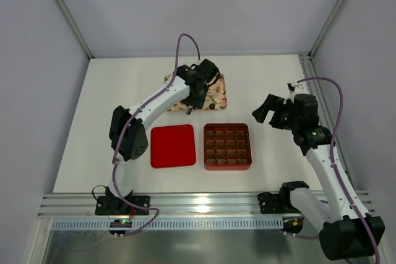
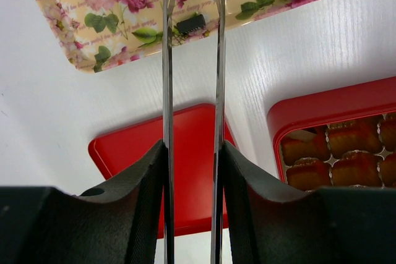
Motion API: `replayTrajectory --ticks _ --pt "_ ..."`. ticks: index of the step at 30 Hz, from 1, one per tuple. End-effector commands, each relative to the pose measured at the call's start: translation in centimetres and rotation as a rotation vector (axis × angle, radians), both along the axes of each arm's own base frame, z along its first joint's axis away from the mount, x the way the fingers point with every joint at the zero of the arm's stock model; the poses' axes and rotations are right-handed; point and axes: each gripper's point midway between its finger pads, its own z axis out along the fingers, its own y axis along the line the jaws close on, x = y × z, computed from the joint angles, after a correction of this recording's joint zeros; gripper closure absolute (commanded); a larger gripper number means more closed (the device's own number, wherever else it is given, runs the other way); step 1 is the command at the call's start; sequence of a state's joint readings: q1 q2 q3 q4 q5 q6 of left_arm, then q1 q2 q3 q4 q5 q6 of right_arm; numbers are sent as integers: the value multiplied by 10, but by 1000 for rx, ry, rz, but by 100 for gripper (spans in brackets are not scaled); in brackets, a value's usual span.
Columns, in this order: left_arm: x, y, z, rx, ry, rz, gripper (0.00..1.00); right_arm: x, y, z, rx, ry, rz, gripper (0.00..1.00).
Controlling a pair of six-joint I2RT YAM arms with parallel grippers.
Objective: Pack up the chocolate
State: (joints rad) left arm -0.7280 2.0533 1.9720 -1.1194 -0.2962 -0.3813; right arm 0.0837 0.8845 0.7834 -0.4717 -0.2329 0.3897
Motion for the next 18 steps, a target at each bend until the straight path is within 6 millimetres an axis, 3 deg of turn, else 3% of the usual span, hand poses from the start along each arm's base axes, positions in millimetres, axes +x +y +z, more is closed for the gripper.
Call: replayTrajectory --ticks 1,18 --pt "5 5 8 6 -29 6 60 7 2 13 -2 -55 16 0" --pt "5 2 -6 4 1 -1 59 7 2 11 -3 -52 18 0"
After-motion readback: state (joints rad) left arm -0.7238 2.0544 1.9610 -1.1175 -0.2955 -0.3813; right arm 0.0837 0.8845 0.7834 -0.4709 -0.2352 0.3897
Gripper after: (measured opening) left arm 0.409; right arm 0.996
